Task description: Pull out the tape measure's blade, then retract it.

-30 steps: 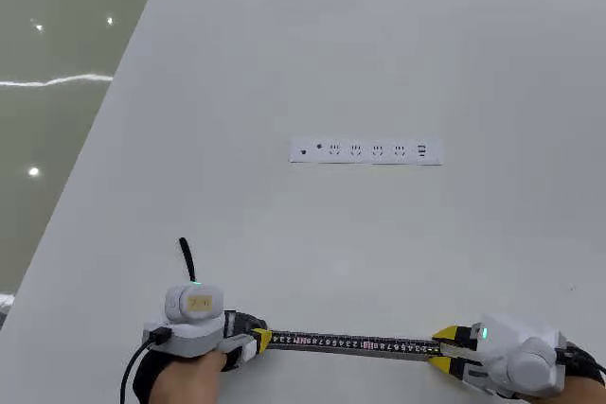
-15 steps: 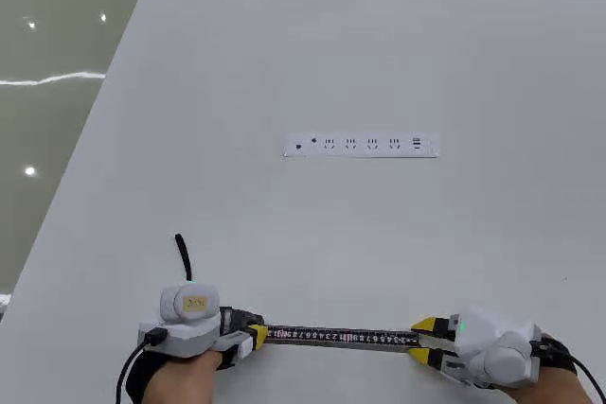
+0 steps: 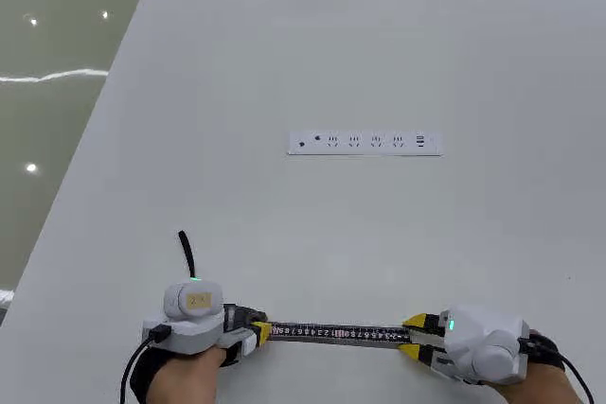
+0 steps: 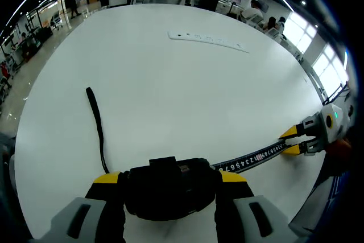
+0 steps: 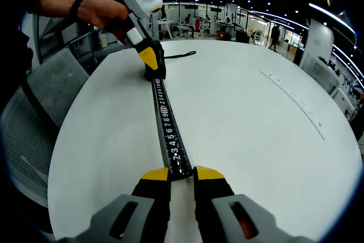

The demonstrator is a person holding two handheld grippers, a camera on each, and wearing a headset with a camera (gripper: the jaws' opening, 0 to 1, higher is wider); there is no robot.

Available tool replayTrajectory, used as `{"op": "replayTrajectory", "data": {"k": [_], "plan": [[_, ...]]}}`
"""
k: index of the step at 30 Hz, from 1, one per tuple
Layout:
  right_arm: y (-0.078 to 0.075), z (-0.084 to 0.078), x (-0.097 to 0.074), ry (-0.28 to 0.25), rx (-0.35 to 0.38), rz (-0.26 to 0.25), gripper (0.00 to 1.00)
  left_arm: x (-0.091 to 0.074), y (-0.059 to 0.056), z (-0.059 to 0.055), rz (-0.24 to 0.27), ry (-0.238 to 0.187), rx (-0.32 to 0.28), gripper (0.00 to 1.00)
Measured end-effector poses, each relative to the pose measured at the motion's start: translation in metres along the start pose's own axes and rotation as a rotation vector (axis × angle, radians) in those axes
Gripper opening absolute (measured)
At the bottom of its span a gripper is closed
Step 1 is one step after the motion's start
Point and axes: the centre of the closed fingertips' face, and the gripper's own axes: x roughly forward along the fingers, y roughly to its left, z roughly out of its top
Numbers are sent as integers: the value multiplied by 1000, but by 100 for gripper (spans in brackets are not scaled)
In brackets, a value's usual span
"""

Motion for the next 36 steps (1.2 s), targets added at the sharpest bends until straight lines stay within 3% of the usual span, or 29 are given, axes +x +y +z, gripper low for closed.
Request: {"op": "replayTrajectory", "data": {"k": [11, 36], "plan": [[7, 22, 19, -27, -17, 23, 14, 0, 0, 0, -5, -3, -6, 61], [10, 35, 30, -40, -23, 41, 14, -1, 2, 0, 2, -9, -13, 61]]}}
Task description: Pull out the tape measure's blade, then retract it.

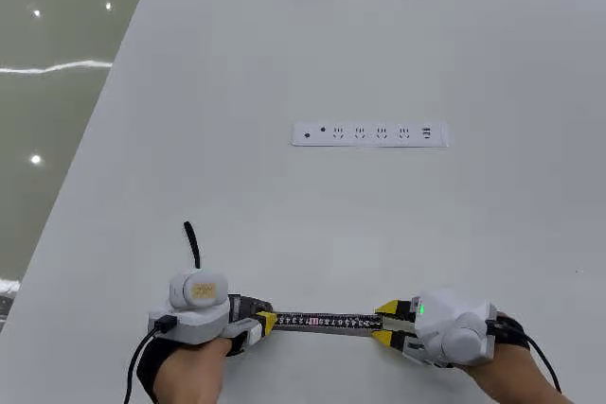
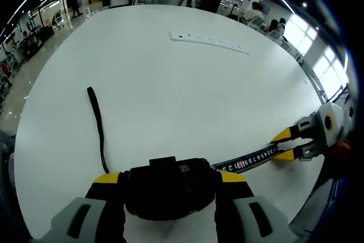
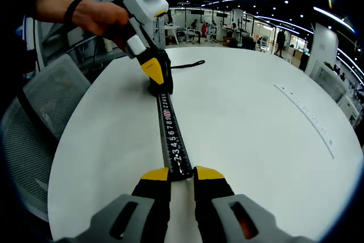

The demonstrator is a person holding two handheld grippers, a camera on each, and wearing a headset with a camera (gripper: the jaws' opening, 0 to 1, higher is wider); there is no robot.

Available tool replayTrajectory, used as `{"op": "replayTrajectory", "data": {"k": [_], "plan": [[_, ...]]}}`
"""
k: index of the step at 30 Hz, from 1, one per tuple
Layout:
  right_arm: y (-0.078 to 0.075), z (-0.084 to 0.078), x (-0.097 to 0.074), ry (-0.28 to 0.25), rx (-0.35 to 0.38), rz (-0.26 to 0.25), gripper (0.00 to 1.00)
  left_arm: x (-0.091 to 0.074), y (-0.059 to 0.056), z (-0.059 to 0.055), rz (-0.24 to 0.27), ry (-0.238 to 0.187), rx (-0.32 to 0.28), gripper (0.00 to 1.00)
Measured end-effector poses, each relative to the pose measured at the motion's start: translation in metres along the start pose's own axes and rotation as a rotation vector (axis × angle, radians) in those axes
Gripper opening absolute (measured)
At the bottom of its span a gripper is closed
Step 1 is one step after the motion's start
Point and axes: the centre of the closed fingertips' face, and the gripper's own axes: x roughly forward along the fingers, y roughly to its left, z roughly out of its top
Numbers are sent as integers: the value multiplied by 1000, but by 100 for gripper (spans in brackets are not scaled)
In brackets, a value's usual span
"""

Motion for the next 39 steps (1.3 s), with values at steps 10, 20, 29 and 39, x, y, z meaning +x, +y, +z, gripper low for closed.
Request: {"op": "replayTrajectory", "data": {"k": [10, 20, 29, 39], "plan": [[1, 7, 5, -8, -5, 6, 14, 0, 1, 0, 7, -3, -2, 61], [4, 14, 13, -24, -8, 12, 14, 0, 1, 0, 11, -2, -4, 61], [6, 21, 21, -37, -7, 19, 14, 0, 0, 0, 11, -3, -8, 61], [8, 31, 33, -49, -8, 30, 14, 1, 0, 0, 9, -3, -11, 61]]}}
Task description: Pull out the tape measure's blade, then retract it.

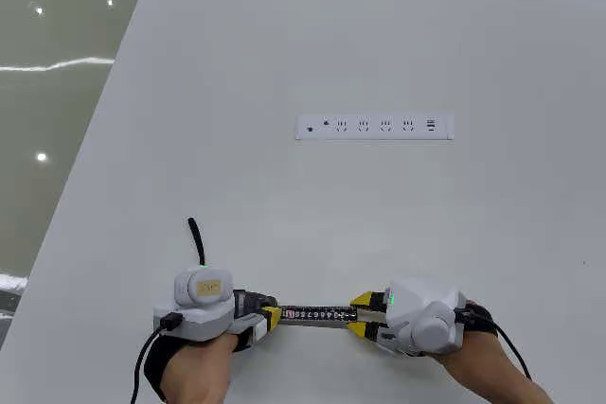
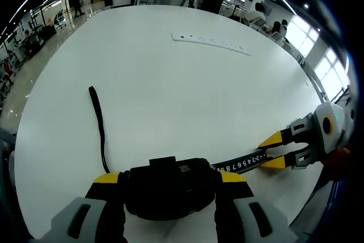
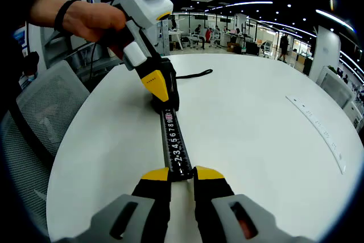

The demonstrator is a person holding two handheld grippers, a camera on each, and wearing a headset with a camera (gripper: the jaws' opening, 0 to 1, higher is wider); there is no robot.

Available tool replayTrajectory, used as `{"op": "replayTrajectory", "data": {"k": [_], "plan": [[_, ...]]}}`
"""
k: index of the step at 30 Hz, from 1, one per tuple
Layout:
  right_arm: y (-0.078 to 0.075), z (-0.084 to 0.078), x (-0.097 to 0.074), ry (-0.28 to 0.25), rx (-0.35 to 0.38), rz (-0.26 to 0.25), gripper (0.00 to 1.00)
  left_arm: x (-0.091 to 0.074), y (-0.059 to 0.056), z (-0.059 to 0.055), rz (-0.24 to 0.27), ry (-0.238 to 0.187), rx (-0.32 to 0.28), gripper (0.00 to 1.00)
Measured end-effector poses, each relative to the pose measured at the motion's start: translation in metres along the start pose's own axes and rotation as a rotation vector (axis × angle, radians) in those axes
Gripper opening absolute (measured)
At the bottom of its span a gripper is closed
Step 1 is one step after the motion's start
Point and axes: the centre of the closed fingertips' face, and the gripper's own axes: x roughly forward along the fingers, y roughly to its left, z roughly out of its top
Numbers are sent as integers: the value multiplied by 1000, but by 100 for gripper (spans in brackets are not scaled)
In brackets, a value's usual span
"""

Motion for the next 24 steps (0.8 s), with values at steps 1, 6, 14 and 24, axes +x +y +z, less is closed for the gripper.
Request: {"op": "replayTrajectory", "data": {"k": [1, 6, 14, 24], "plan": [[0, 1, 1, -2, 0, 0, 14, 0, 0, 0, 0, -1, -1, 61], [3, 6, 8, -7, 1, 9, 14, 0, 0, 0, -3, 0, 0, 61], [6, 14, 21, -16, -2, 21, 14, -1, 1, 0, -1, -6, -4, 61], [10, 24, 34, -29, 5, 38, 14, -1, 1, 0, -3, -7, -10, 61]]}}
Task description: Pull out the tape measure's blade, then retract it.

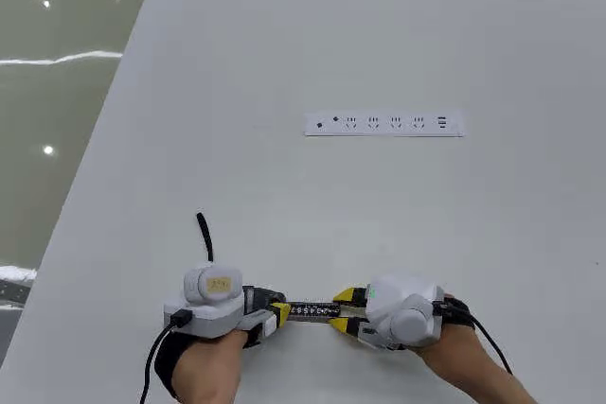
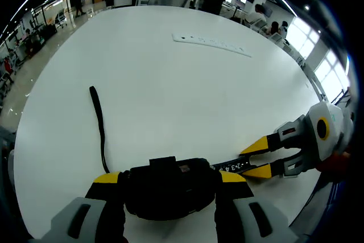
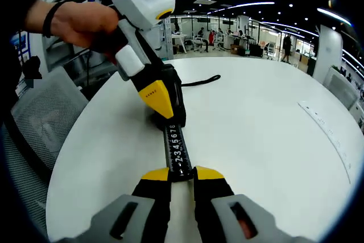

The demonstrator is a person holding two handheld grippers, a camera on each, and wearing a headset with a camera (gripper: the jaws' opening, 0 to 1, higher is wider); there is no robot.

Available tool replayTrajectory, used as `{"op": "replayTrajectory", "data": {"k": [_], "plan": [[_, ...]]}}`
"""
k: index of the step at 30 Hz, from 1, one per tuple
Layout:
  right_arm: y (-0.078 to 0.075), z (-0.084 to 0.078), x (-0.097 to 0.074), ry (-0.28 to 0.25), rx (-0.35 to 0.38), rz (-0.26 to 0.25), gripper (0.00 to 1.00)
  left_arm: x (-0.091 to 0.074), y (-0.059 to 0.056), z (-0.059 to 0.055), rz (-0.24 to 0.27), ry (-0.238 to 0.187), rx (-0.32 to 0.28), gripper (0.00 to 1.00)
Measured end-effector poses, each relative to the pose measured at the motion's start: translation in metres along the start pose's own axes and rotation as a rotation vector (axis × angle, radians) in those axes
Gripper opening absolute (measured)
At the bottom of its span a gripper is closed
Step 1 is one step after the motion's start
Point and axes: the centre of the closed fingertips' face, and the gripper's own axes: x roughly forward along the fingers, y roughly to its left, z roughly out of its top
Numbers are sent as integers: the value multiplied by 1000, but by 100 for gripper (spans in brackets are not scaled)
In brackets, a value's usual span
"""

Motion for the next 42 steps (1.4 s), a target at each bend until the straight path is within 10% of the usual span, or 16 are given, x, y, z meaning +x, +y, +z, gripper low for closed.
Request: {"op": "replayTrajectory", "data": {"k": [42], "plan": [[0, 2, 8, -12, -18, 22, 12, 2, 3, 3, -45, 8, -29, 61]]}}
